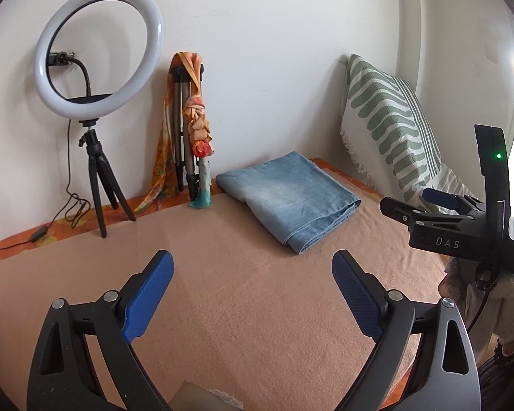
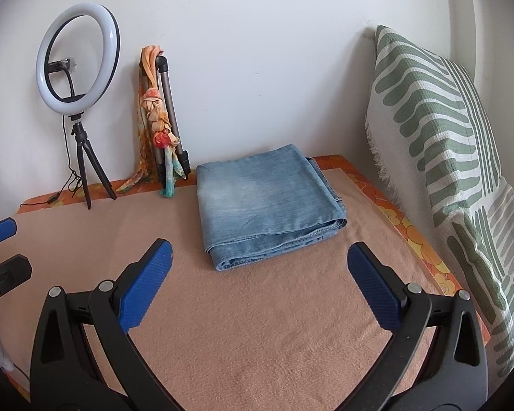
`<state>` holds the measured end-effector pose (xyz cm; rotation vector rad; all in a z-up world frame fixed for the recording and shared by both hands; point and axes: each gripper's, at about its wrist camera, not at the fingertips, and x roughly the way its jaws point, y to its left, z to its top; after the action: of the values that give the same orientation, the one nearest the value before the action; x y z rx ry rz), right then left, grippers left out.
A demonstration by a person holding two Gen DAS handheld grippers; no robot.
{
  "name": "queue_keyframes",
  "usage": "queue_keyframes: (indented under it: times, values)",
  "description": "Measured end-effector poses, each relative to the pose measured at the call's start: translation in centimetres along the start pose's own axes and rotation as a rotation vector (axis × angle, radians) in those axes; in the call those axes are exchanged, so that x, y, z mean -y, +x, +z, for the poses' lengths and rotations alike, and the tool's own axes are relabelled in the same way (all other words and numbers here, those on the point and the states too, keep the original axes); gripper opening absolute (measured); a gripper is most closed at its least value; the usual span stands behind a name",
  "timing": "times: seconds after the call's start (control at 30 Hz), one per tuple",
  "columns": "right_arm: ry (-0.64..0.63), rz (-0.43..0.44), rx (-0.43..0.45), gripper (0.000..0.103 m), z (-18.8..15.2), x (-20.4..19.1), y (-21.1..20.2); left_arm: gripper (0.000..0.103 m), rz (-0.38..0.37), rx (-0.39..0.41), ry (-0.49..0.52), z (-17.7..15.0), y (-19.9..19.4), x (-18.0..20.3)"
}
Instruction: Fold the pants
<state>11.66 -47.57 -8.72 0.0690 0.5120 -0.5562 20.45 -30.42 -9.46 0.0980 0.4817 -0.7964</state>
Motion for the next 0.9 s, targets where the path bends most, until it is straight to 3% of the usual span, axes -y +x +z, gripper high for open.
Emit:
queue_keyframes:
  times: [0.23,0.9]
  values:
    - [-0.006,0.008,0.012,0.103,-0.4,-0.3,-0.4,0.099,0.036,0.010,0.028,-0.2,-0.7,0.4]
    - [0.026,0.008,0.019,0.103,-0.1,-0.3,-0.4,0.102,0.050,0.025,0.044,0.0,-2.1,0.5]
